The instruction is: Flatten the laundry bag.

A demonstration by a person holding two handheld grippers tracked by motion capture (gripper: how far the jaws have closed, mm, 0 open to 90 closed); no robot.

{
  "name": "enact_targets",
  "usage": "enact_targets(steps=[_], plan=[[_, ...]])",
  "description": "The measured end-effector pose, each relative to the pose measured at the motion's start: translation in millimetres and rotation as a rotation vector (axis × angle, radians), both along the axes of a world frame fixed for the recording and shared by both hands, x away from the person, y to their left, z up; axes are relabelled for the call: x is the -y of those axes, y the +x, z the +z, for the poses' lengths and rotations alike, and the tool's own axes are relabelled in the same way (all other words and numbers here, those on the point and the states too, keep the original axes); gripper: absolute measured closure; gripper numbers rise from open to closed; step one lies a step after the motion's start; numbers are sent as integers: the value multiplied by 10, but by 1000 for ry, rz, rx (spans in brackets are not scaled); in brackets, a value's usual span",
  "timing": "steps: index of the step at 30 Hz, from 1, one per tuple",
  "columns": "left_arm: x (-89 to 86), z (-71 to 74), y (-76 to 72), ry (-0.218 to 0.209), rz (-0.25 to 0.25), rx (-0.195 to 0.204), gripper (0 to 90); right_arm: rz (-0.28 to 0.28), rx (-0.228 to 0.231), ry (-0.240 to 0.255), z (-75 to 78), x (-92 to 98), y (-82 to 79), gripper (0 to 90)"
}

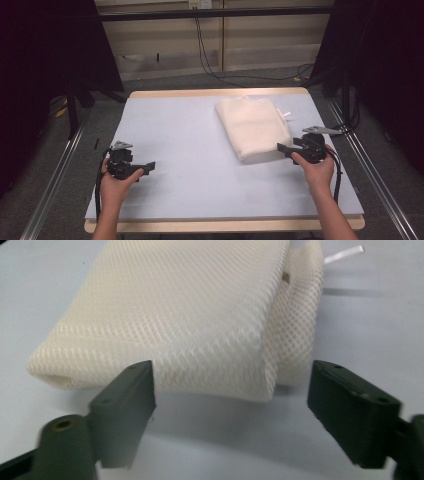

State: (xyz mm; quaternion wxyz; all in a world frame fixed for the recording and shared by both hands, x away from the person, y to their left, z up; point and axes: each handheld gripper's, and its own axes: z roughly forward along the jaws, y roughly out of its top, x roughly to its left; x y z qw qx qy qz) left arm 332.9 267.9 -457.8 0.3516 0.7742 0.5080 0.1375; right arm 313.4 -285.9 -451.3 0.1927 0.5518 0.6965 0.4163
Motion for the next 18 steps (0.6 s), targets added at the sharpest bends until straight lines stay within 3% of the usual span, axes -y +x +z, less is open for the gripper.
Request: enact_targets(steps=[1,2,3,4,5,6,7,8,12,18], plan=[[3,0,1,0,-7,-3,44,0,0,0,0,0,0,310],[21,-8,2,-8,-3,-7,44,22,-4,3,8,-57,31,405],[21,-8,2,-8,-3,-7,44,22,-4,3,8,-57,31,405],[20,-5,2,-3,-13,-13,44,26,5,-26,25,-115,46,512],[21,-3,5,2,-13,-10,44,26,5,-26,25,-115,46,512],[24,6,5,1,-21,-16,44,36,14,-21,55,-148,44,658],[24,6,5,1,-21,-16,45,36,14,-21,55,-148,44,658],[36,10,2,-2,-21,-18,46,45,16,-32,86,-177,48,752],[59,2,2,-14,-17,-18,49,62,22,-28,137,-236,43,797],[87,-4,2,-7,-32,-34,53,152,60,-44,238,-518,19,818]])
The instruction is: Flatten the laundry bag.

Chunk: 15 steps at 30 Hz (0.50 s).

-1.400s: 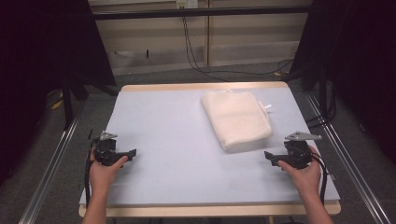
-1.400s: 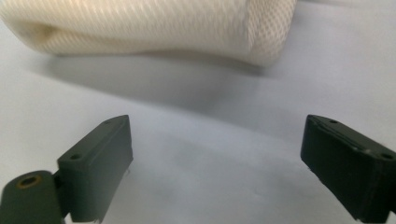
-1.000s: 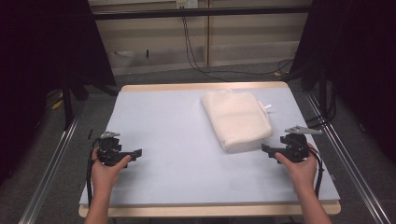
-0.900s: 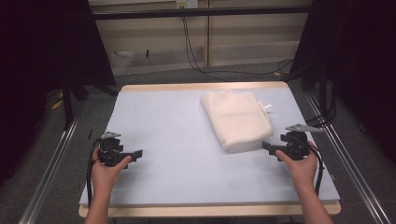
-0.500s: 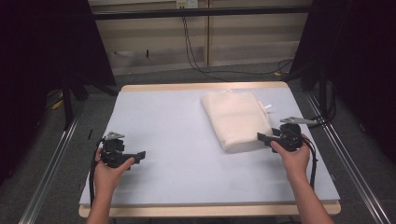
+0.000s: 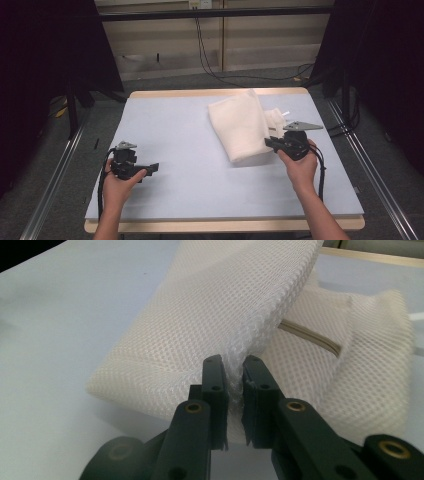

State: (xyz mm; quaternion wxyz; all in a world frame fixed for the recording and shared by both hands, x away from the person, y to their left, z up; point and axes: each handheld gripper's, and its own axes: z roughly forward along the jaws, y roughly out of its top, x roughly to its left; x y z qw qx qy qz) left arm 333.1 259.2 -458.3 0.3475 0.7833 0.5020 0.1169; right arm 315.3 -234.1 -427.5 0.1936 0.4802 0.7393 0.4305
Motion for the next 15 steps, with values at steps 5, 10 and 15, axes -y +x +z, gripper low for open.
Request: enact_targets(steps=[5,10,15], plan=[[5,-5,-3,8,-13,-8,53,42,8,-7,33,-171,-12,820],[14,3,-10,11,-19,-11,53,85,13,-11,46,-348,-32,824],[40,0,-17,8,-23,-10,55,124,18,-21,50,-505,-38,824]])
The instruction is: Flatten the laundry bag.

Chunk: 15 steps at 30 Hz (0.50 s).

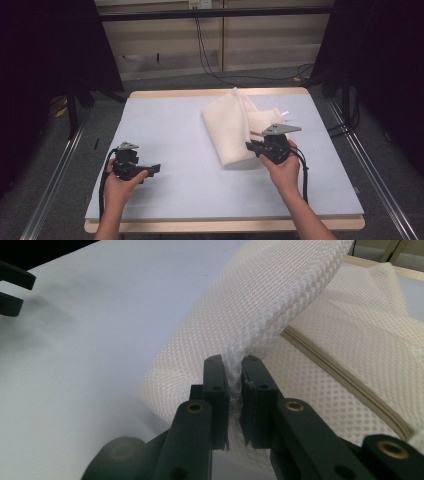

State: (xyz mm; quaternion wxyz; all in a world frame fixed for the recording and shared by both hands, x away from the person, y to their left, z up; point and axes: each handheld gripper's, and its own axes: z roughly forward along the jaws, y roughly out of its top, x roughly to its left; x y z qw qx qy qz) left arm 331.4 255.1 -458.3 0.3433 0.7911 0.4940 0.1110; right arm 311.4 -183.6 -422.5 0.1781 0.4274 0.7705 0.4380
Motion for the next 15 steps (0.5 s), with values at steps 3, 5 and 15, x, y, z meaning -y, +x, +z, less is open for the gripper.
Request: enact_targets(steps=[3,5,15], plan=[[9,-1,-2,-8,-1,-1,57,25,-3,2,-12,-102,-2,825],[15,-1,-4,-4,-6,-3,57,34,-4,-1,-21,-151,-4,824],[54,13,-19,-8,-21,-6,56,100,-7,4,-58,-419,-10,824]])
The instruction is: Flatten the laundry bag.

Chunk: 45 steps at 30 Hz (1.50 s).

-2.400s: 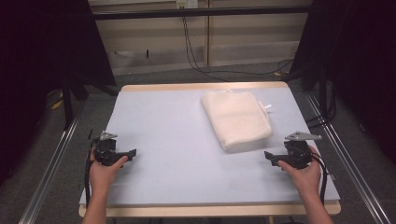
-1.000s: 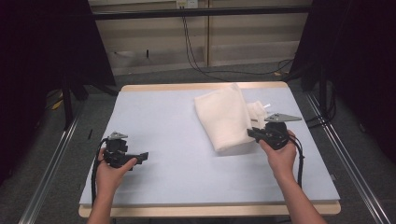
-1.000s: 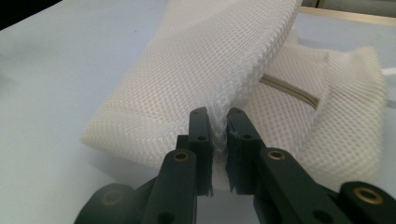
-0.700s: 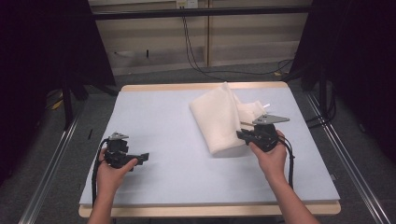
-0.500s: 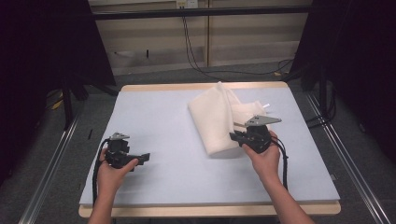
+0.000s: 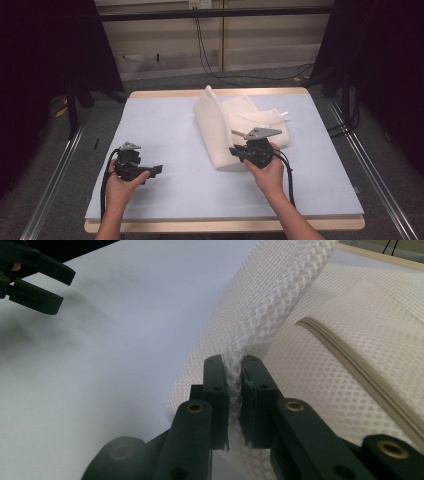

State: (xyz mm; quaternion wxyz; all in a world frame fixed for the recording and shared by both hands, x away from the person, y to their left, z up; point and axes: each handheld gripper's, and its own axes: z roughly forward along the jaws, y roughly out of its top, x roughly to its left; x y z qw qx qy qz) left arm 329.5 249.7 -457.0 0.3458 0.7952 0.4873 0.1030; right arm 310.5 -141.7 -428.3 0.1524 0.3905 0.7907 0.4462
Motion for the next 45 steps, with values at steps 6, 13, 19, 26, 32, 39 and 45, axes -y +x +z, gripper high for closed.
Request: enact_targets(steps=[6,13,19,26,32,39,45], plan=[[-1,0,-4,5,-2,-2,57,28,3,-4,-10,-122,-3,824],[5,-1,-4,11,-4,1,57,80,-8,-6,-69,-322,-28,820],[12,0,-9,-1,2,-2,58,117,-13,-11,-105,-453,-46,818],[-1,2,-9,5,1,-5,60,137,-12,-7,-90,-511,-80,701],[13,-2,-11,7,-5,-12,61,139,-16,-4,-63,-466,-91,672],[25,14,-16,9,-7,-4,65,154,-31,-5,-55,-551,-51,667],[27,2,-14,-1,-2,-12,65,181,-22,-6,15,-689,-44,583]])
